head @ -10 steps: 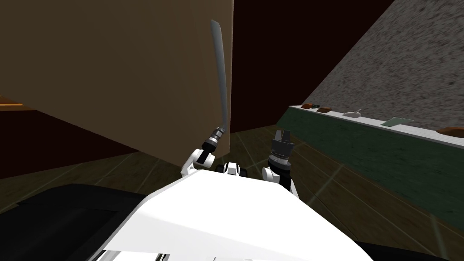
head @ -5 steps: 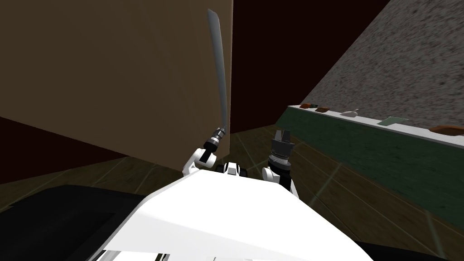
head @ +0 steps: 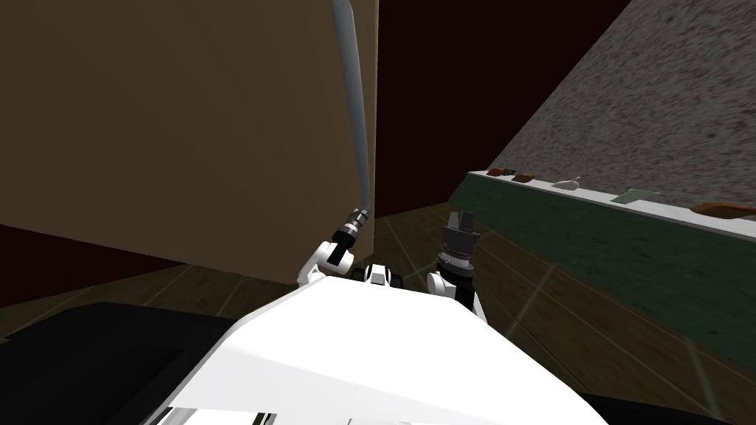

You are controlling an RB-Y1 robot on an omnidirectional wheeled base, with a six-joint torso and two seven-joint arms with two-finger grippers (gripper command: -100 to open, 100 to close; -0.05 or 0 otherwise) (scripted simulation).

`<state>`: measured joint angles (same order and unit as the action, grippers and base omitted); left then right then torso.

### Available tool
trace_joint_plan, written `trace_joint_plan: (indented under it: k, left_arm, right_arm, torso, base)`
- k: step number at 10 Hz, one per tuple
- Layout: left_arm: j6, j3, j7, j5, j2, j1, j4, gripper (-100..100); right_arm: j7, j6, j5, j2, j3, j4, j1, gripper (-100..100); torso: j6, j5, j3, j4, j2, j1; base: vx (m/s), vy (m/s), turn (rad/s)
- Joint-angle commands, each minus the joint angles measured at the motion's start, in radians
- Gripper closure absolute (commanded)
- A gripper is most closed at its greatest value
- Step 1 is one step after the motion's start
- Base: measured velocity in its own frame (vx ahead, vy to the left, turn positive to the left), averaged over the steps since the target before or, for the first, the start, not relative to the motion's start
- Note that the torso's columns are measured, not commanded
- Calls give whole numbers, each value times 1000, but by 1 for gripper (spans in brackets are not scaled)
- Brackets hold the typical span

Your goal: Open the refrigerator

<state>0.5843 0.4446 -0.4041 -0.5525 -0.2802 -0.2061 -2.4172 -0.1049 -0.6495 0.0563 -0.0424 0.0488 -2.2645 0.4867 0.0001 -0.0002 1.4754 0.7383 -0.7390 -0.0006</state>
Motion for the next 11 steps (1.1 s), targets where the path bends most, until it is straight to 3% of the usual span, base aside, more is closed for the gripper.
trace_joint_plan:
  k: [1, 4, 7, 9, 11]
  left_arm:
    - [78, 32, -20, -30, -28, 21, -34, -100]
    - [150, 62, -38, -57, -64, 41, -97, -100]
    - [189, 78, -48, -72, -91, 51, -180, -100]
    - [185, 82, -47, -78, -86, 53, -177, -100]
    - [232, 99, -59, -87, -78, 80, -192, -100]
  right_arm:
    - [0, 0, 0, 0, 0, 0, 0, 0]
    - [0, 0, 0, 0, 0, 0, 0, 0]
    - [0, 0, 0, 0, 0, 0, 0, 0]
    - [0, 0, 0, 0, 0, 0, 0, 0]
    - [0, 0, 0, 0, 0, 0, 0, 0]
  torso:
    - [0, 0, 0, 0, 1, 0]
    - [0, 0, 1, 0, 1, 1]
    - [0, 0, 0, 0, 0, 0]
    - [0, 0, 0, 0, -1, -1]
    - [0, 0, 2, -1, 3, 0]
  base:
    - [85, 29, -55]
    - [79, 37, -43]
    - [50, 28, -26]
    - [7, 3, -4]
    - [67, 6, -44]
